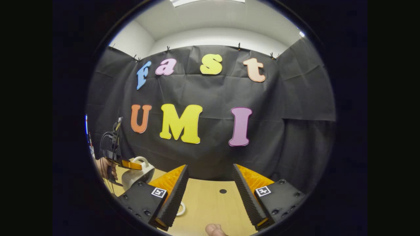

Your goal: First open the suitcase, pack the skin care products into it, and then close the suitcase.

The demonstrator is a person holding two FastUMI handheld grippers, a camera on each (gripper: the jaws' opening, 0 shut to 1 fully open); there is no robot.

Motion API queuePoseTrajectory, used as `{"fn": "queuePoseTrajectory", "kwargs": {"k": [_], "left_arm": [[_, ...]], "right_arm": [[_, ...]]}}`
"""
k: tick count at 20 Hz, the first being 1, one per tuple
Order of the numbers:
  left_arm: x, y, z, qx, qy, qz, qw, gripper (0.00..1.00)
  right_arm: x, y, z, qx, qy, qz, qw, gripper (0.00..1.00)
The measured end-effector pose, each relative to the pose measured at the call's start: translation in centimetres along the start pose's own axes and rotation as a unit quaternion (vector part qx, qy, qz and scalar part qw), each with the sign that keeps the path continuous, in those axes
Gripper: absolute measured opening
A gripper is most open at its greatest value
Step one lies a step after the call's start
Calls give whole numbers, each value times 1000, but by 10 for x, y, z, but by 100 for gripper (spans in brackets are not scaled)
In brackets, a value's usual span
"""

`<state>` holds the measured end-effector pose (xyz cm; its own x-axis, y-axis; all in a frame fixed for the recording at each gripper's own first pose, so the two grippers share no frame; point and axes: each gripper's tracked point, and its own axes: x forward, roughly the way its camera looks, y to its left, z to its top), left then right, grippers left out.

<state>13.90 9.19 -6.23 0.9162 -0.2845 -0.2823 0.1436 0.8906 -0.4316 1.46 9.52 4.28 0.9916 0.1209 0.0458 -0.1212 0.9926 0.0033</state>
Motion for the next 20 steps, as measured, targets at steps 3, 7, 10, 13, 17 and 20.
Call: {"fn": "queuePoseTrajectory", "kwargs": {"k": [3, 7, 10, 13, 17, 20], "left_arm": [[18, -19, -24, 57, 21, 24, 998, 6], [46, -38, -54, 201, 45, 73, 976, 6], [64, -51, -91, 224, 75, 79, 968, 6], [79, -55, -126, 254, 104, 89, 957, 6], [96, -53, -168, 326, 142, 97, 930, 6], [100, -50, -192, 337, 168, 104, 920, 6]], "right_arm": [[-2, -14, -6, -5, 7, -9, 1000, 80], [-7, -30, -10, -9, 17, -18, 1000, 79], [-11, -37, -13, -14, 22, -19, 999, 79], [-18, -45, -19, -16, 27, -24, 999, 77], [-25, -56, -33, -18, 47, -31, 998, 79], [-29, -62, -43, -17, 62, -36, 997, 79]]}}
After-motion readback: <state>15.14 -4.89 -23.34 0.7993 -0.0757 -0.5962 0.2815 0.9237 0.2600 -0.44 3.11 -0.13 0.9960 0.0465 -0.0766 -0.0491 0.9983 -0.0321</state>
